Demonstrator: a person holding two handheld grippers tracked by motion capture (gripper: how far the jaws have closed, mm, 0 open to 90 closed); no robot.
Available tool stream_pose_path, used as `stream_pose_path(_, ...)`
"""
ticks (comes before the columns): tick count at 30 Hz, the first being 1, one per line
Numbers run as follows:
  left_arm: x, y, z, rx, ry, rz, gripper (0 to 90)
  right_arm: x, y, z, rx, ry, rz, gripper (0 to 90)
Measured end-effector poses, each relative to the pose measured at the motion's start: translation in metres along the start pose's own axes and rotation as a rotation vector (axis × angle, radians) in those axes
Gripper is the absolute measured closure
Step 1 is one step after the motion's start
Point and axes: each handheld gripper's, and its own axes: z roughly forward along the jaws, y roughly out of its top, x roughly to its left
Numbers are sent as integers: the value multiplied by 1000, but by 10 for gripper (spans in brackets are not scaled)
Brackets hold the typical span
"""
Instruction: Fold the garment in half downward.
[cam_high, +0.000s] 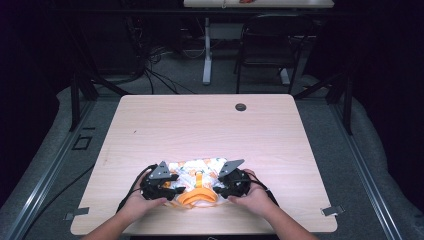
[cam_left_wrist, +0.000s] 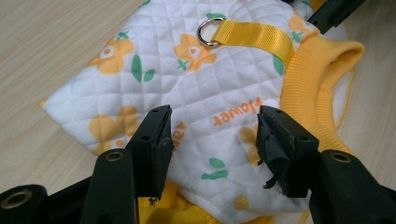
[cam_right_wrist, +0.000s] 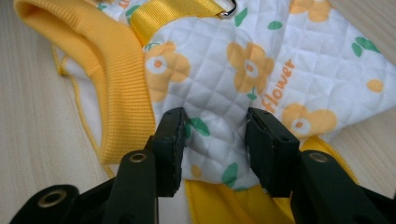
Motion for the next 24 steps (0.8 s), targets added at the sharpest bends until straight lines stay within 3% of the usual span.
stream_pose_path(3, 1, -1, 1, 0, -6, -27, 455, 2, -1, 0, 8, -16, -9, 568)
stream_pose_path(9, 1, 0, 4, 6, 6, -17, 455, 0, -5, -1, -20, -5, 34, 583)
stream_pose_path(15, 7, 5, 9, 7, 25, -6, 457, -3, -4, -1, -10, -5, 39, 592)
stream_pose_path(24, 20, 10, 17, -21, 33, -11, 463, -18, -2, 1, -20, 0, 80, 599)
